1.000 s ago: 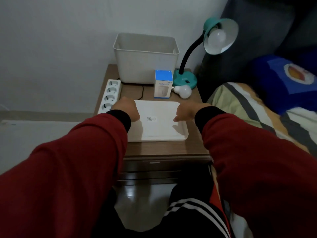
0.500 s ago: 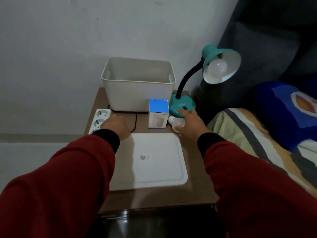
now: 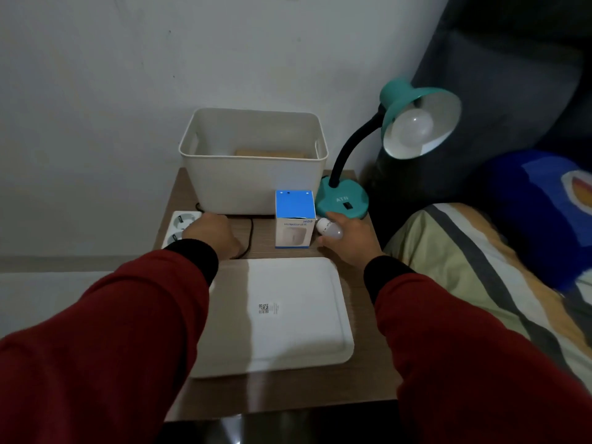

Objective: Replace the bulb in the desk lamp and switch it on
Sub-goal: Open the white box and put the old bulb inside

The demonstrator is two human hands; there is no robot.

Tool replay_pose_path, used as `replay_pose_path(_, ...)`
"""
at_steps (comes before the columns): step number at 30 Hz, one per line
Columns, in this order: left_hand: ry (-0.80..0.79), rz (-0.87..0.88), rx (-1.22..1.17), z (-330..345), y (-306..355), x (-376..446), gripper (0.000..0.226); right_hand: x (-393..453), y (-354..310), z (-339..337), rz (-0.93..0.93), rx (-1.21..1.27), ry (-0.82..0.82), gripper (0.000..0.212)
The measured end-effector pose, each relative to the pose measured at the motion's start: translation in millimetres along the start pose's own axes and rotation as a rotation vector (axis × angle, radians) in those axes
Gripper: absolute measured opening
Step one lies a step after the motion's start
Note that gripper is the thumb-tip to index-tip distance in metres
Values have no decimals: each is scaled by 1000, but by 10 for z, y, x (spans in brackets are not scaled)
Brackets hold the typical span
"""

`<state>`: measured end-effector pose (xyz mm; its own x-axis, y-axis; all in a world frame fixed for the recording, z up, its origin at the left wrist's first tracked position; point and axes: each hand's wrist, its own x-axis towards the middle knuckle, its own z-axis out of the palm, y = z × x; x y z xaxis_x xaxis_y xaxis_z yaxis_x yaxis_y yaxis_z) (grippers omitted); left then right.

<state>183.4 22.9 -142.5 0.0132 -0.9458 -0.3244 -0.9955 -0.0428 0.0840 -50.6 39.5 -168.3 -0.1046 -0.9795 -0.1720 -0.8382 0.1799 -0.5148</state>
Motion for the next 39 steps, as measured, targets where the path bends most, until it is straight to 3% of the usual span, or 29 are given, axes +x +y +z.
replay_pose_path(7, 52, 32, 11, -434, 52, -245, 37, -255, -262, -502, -42, -20, 73, 55)
replay_pose_path(13, 188, 74, 31, -1057, 83, -422, 37, -360, -668, -1054, -110, -108, 86, 54)
replay_pose_path(22, 303, 2, -11, -1813, 62, -253, 33, -26, -1248, -1475, -200, -98, 80, 54)
replay_pose_path(29, 263, -3, -28, -1798, 48, 397, 33, 671, -1414, -1251, -229, -86, -40, 54)
replay_pose_path(39, 147, 46, -24, -1237, 68, 1327, 41, 1543, -1348, -721, -184, -91, -223, 58)
